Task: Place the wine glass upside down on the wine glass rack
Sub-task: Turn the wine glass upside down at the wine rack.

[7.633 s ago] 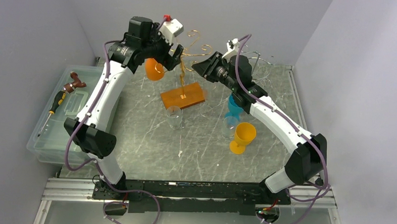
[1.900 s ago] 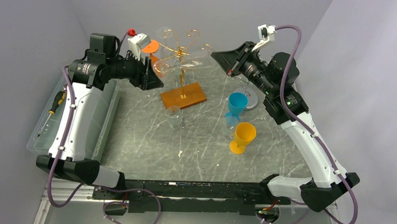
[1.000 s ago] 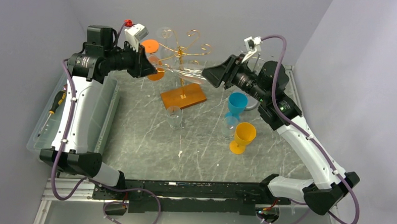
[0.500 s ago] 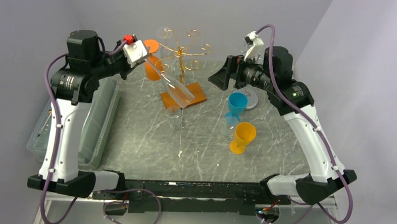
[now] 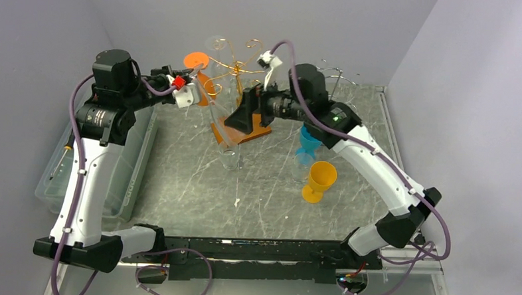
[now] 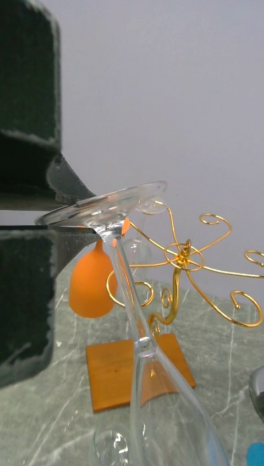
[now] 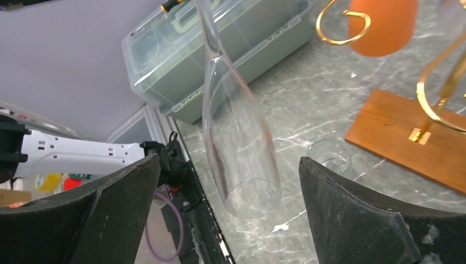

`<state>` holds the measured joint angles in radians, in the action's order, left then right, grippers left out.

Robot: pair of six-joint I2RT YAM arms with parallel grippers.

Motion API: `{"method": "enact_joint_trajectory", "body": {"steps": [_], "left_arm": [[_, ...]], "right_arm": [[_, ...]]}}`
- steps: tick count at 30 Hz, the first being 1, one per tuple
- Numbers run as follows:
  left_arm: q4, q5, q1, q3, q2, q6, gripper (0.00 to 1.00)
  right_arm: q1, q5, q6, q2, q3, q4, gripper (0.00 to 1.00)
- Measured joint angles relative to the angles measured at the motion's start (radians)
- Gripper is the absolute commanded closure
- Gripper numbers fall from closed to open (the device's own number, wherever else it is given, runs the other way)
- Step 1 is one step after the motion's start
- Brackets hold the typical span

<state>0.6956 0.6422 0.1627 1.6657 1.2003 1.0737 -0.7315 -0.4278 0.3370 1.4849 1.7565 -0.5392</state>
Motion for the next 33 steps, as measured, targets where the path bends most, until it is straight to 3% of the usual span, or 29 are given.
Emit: {"method": "enact_joint_trajectory", "body": {"steps": [7, 13, 20, 23, 27, 30, 31, 33], "left_arm": [[-0.058, 0.046, 0.001, -0.029, -0.019, 0.084, 1.00], [-0.073, 0.103, 0.001, -0.047, -0.045, 0.143, 1.00], [-0.075, 0.143, 0.001, -0.046, -0.045, 0.147, 1.00], [-0.083, 0.146, 0.001, -0.055, -0.046, 0.163, 0.99], [-0.089, 0.145, 0.005, -0.068, -0.040, 0.159, 0.69], [-0.097, 0.147, 0.003, -0.064, -0.040, 0.132, 0.27], [-0.100, 0.147, 0.003, -0.061, -0.040, 0.106, 0.18], [-0.113, 0.146, 0.004, -0.055, -0.040, 0.049, 0.10]], "right_arm": [[-0.076, 0.037, 0.006, 0.015, -0.100, 0.127, 0.00], [-0.152, 0.155, -0.032, 0.015, -0.138, 0.177, 0.01], [-0.206, 0.284, -0.084, 0.002, -0.302, 0.326, 0.30], [-0.207, 0.322, -0.088, -0.029, -0.422, 0.420, 0.36], [-0.220, 0.369, -0.105, -0.085, -0.537, 0.554, 0.42], [-0.219, 0.414, -0.120, -0.108, -0.575, 0.615, 0.45], [-0.214, 0.431, -0.122, -0.108, -0.579, 0.634, 0.46], [-0.208, 0.462, -0.127, -0.108, -0.587, 0.670, 0.46]]}}
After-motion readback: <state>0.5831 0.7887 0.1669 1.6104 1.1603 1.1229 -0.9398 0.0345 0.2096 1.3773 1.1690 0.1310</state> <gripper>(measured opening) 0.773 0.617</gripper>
